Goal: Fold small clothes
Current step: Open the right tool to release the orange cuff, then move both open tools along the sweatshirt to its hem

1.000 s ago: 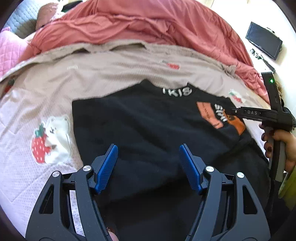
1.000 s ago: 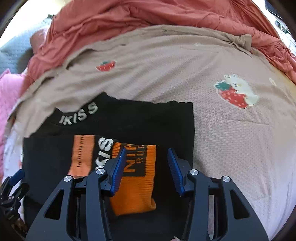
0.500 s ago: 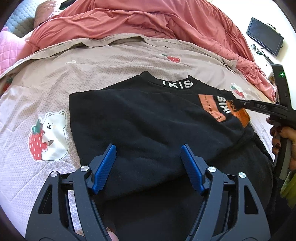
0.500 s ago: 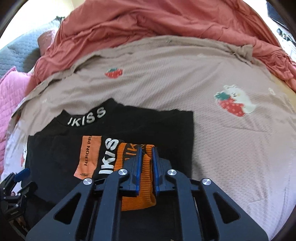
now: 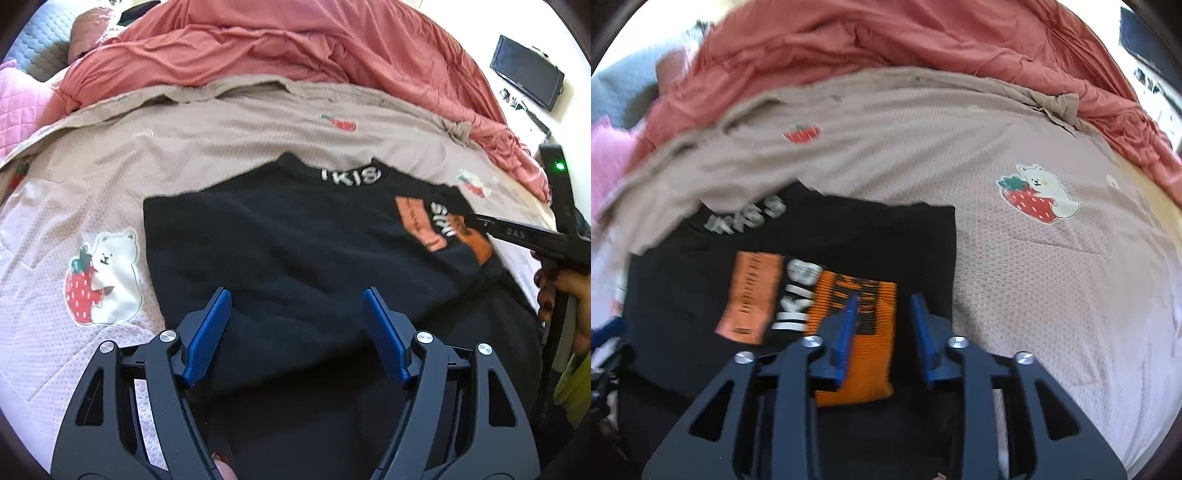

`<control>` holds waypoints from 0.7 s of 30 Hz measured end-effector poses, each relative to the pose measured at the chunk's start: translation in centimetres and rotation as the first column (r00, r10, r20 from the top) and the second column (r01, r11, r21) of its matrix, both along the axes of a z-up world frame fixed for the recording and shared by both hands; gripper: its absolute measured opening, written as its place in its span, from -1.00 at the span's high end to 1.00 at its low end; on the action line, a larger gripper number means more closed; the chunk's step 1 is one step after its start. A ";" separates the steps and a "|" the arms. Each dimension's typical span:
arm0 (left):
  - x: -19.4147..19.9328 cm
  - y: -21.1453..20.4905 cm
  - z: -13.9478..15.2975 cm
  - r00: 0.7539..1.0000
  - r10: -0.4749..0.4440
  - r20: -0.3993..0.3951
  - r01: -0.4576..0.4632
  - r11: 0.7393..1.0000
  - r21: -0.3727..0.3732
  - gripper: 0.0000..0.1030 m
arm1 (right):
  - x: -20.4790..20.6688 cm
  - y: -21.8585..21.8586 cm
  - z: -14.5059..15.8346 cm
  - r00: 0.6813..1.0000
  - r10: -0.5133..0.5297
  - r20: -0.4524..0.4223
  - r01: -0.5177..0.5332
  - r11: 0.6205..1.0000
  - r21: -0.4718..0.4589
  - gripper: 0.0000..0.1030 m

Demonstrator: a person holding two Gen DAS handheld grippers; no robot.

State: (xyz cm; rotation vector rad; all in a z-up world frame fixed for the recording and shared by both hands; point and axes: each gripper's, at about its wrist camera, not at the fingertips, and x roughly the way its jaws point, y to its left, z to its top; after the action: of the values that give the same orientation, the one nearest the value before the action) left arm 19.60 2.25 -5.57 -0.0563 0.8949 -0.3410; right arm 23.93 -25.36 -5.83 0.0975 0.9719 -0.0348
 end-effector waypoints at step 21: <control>-0.7 -1.8 -1.6 0.995 -0.049 -0.083 0.062 0.986 0.156 -0.46 | -1.7 6.0 -2.1 0.982 0.149 -0.117 -0.156 0.986 -0.059 0.07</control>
State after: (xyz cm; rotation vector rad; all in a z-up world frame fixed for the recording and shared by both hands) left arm 18.88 0.42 -7.19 0.1032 1.0012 -0.3201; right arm 22.23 -19.32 -7.90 -0.0421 1.0871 0.0687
